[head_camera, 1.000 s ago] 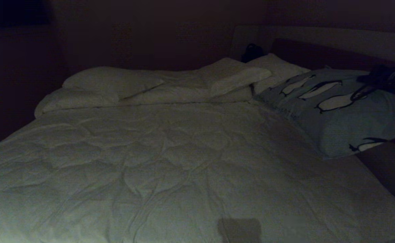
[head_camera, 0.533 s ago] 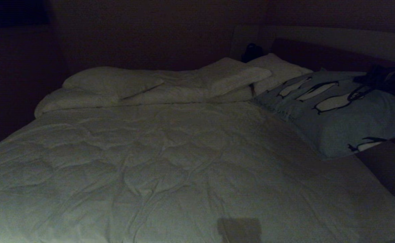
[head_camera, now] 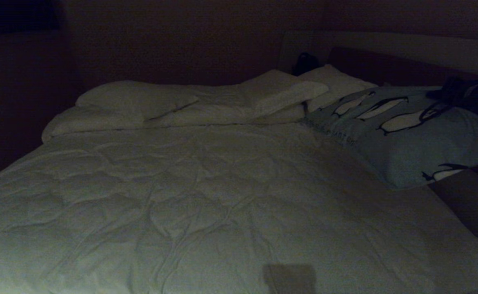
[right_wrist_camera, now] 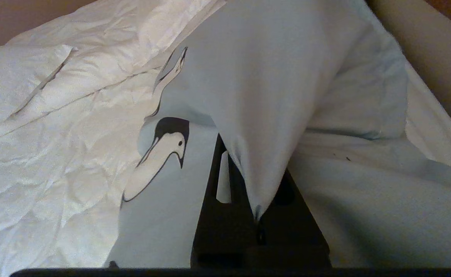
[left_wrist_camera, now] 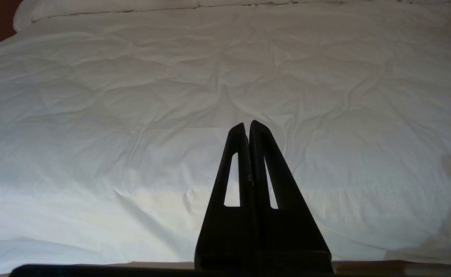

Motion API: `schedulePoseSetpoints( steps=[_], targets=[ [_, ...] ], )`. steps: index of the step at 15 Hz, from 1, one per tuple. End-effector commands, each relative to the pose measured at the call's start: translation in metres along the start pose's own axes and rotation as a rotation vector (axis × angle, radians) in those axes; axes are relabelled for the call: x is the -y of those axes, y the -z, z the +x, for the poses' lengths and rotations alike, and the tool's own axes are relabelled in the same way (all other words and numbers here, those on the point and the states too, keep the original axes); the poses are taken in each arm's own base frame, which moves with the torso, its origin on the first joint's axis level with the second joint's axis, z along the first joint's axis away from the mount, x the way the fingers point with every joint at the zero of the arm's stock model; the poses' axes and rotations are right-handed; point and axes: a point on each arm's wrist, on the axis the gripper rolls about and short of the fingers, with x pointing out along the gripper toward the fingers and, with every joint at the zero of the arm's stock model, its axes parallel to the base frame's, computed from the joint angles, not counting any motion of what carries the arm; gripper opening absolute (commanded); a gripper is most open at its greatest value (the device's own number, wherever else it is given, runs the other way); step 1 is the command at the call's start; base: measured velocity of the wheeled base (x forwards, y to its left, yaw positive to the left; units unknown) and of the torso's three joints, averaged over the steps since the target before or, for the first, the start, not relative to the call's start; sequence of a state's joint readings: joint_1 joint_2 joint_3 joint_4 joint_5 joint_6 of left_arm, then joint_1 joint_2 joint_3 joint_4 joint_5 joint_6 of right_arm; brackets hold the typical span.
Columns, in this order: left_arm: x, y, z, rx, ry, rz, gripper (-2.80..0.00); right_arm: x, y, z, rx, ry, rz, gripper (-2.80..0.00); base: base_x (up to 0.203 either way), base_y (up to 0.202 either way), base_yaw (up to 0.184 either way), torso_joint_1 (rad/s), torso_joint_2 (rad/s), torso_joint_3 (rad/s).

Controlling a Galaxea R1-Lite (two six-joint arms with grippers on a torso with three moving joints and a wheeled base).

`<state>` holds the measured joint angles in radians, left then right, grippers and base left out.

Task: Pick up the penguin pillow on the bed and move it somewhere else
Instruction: Move to the foot of the bed

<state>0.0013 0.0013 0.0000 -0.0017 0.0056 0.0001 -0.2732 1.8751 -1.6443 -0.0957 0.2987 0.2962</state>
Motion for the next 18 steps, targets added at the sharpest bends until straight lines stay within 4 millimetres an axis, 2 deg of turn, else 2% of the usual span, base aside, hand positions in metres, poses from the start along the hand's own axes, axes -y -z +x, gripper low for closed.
schedulePoseSetpoints(
  steps=[1, 10, 13, 18],
  targets=[
    [0.000, 0.000, 0.000, 0.000, -0.001, -0.002, -2.80, 0.001, 0.001, 0.002, -0.005, -0.002, 0.004, -2.80, 0.000, 0.000, 0.000, 0.000, 0.00, 0.000],
    [0.000, 0.000, 0.000, 0.001, -0.001, -0.003, -2.80, 0.007, 0.012, 0.013, -0.021, -0.004, 0.014, -2.80, 0.000, 0.000, 0.000, 0.000, 0.00, 0.000],
    [0.000, 0.000, 0.000, 0.001, -0.001, -0.003, -2.80, 0.001, 0.018, 0.017, -0.017, -0.027, 0.008, -2.80, 0.000, 0.000, 0.000, 0.000, 0.00, 0.000],
    [0.000, 0.000, 0.000, 0.000, -0.001, -0.003, -2.80, -0.004, 0.027, 0.026, -0.027, -0.050, 0.018, -2.80, 0.001, 0.150, -0.001, 0.005, 0.00, 0.004]
  ],
)
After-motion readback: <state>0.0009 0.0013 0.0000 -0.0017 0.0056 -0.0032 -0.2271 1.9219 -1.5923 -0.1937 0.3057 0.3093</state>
